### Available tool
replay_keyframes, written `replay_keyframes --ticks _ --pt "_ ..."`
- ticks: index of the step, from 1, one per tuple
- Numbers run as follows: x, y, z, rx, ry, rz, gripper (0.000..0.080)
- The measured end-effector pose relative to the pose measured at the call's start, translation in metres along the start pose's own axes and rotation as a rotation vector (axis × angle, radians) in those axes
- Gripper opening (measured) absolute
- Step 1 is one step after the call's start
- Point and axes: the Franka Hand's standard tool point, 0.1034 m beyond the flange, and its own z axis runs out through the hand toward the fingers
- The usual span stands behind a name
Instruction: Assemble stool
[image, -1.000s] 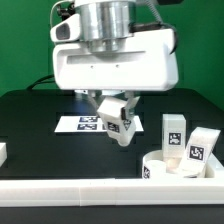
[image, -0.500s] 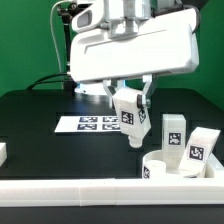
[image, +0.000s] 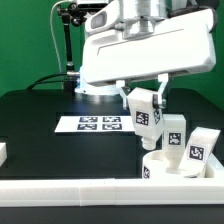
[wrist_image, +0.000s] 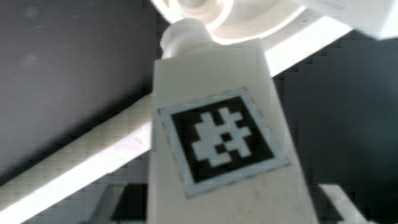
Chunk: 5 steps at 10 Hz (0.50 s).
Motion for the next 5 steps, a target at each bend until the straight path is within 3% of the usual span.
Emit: replay_keyframes --ticks 2,4,5 --pt "0.0 -0.001 0.0 0.003 0.012 -0.001 0.0327" --pt "-0.004 -0.012 0.002 0.035 0.118 -0.019 0.0327" --pt "-0.006 -0.012 0.003 0.031 0.11 -0.023 0.0327"
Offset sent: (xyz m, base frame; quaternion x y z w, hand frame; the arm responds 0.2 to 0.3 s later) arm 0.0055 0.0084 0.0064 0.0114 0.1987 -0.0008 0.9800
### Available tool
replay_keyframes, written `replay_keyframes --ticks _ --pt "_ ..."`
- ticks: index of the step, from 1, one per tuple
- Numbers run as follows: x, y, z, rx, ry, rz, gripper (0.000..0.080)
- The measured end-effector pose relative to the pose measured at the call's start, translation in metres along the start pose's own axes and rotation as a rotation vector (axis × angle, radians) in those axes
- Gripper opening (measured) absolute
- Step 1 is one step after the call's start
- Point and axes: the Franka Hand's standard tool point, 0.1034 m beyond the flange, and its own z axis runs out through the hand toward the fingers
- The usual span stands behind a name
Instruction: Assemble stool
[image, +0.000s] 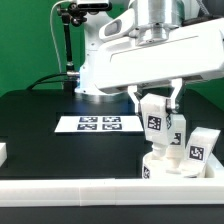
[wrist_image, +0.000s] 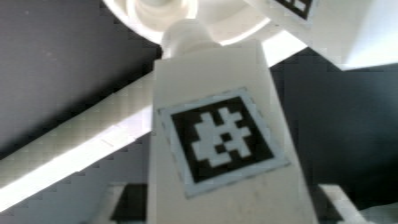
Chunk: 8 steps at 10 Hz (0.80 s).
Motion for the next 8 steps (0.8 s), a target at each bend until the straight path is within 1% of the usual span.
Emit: replay_keyframes --ticks 2,5,8 --pt "-0.001 0.0 0.001 -0.001 -0.002 -0.001 0.0327" --pt "-0.004 0.007 0.007 -0.013 -0.006 -0.018 0.0327" --pt "-0.016 0.009 0.015 -0.024 -0.019 -0.03 0.0327"
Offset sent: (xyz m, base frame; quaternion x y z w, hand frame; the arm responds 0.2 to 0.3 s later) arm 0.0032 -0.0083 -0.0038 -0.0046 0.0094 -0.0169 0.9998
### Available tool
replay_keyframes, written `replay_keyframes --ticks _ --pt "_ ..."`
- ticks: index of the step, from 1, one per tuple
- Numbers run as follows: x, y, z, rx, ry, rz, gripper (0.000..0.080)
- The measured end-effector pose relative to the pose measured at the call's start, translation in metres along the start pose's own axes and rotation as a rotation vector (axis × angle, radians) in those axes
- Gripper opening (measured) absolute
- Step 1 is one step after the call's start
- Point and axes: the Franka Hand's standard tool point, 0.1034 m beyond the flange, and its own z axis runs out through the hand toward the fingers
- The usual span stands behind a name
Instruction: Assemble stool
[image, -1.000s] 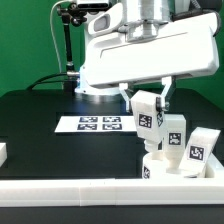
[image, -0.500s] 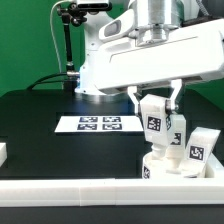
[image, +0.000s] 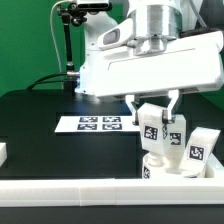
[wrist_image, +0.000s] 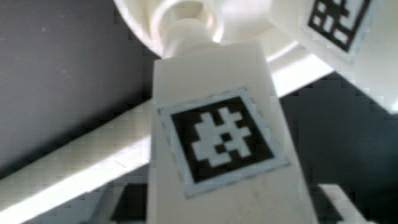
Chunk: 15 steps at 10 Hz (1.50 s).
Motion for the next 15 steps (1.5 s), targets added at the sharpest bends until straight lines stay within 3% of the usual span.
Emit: replay_keyframes --ticks 5,12,13,14,15 --pt "-0.009 0.003 0.007 -0.011 -0.012 -0.008 0.0327" --pt "-0.005 0.01 0.009 -0.009 0.038 -0.02 0.0332" --pt "-0.005 0.01 0.009 -0.009 0.038 -0.023 0.0536" --pt "-0.006 0.01 0.009 -0.009 0.037 -0.025 0.0536" --pt "-0.005 0.01 0.009 -0.009 0.037 -0.028 0.0625"
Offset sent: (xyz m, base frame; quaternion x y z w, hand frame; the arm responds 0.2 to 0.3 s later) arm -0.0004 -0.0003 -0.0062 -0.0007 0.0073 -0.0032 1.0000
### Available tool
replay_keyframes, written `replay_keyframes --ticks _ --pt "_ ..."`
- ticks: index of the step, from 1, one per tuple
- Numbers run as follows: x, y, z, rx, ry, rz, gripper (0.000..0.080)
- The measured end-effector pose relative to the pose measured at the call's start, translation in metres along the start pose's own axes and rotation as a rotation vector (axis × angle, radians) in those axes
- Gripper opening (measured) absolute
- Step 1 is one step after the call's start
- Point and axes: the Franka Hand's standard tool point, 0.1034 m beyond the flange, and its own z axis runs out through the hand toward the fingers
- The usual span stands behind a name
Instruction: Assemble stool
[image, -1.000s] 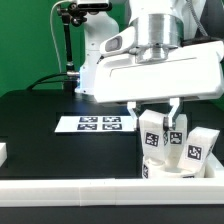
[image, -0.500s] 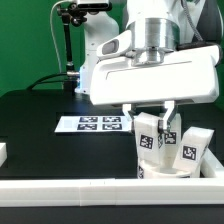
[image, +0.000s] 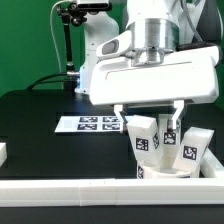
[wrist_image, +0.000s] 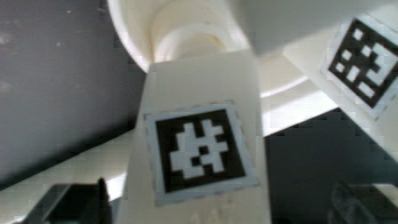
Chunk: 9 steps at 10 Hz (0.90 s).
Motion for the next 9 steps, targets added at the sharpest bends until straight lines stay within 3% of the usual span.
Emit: replay_keyframes --ticks 3,7,9 --pt "0.005 0.001 -0.002 -0.002 -0.008 -0.029 0.0648" --pt "0.029 0.003 -0.02 0.011 -0.009 -0.072 0.0649" --pt "0.029 0.004 -0.02 0.01 -0.012 -0.076 0.0649"
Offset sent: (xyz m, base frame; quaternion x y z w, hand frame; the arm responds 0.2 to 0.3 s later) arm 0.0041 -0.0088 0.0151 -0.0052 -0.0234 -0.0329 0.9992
